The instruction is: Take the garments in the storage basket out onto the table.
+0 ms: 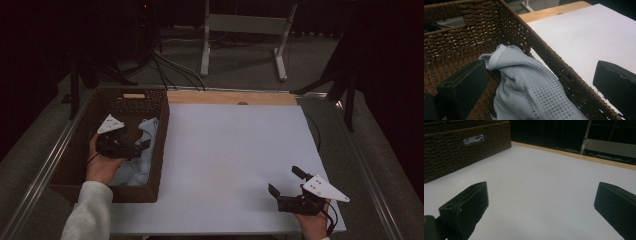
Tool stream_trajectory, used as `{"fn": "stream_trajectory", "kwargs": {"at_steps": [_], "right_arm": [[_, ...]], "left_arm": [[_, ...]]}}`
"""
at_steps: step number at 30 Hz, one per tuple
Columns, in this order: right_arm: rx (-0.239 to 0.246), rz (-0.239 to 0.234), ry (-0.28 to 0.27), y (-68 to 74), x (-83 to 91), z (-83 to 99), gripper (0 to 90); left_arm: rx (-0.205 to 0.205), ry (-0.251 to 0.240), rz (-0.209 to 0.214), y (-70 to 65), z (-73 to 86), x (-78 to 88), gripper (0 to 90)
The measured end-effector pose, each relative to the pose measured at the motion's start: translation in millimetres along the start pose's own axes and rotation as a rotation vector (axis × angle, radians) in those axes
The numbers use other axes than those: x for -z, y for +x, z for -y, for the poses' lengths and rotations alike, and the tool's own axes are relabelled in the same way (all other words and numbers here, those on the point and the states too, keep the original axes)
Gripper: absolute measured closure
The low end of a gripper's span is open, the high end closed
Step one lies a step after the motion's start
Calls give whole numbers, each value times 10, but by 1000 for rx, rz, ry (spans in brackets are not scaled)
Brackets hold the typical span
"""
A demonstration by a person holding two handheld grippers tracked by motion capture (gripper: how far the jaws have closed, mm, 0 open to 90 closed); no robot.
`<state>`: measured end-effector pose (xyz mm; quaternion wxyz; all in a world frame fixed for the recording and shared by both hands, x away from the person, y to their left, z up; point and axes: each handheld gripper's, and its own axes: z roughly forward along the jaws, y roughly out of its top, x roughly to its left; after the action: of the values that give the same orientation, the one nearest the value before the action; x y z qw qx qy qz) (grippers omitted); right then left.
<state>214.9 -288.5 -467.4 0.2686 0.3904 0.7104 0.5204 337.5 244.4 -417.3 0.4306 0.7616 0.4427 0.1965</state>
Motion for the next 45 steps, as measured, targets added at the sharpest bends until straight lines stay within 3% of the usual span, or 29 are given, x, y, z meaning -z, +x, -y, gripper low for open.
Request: {"fn": "stream_trajectory", "kwargs": {"at_steps": [9, 18, 25, 29, 35, 39, 45], "right_arm": [[-1, 2, -1, -1, 2, -1, 0], [-2, 3, -1, -3, 4, -1, 0], [0, 4, 0, -2, 3, -1, 0], [0, 4, 0, -4, 2, 0, 0], [0, 3, 0, -4, 3, -1, 0], [0, 4, 0, -4, 2, -1, 0], [0, 4, 0, -7, 2, 0, 0]], "left_arm": [[7, 37, -42, 5, -13, -80, 11], [36, 69, -39, 23, -7, -188, 13], [45, 125, -43, 37, 3, -261, 31], [46, 175, -44, 34, 4, -310, 49], [93, 245, -37, 66, 12, -356, 104], [100, 326, -45, 72, 41, -426, 137], [120, 373, -56, 73, 52, -472, 166]]}}
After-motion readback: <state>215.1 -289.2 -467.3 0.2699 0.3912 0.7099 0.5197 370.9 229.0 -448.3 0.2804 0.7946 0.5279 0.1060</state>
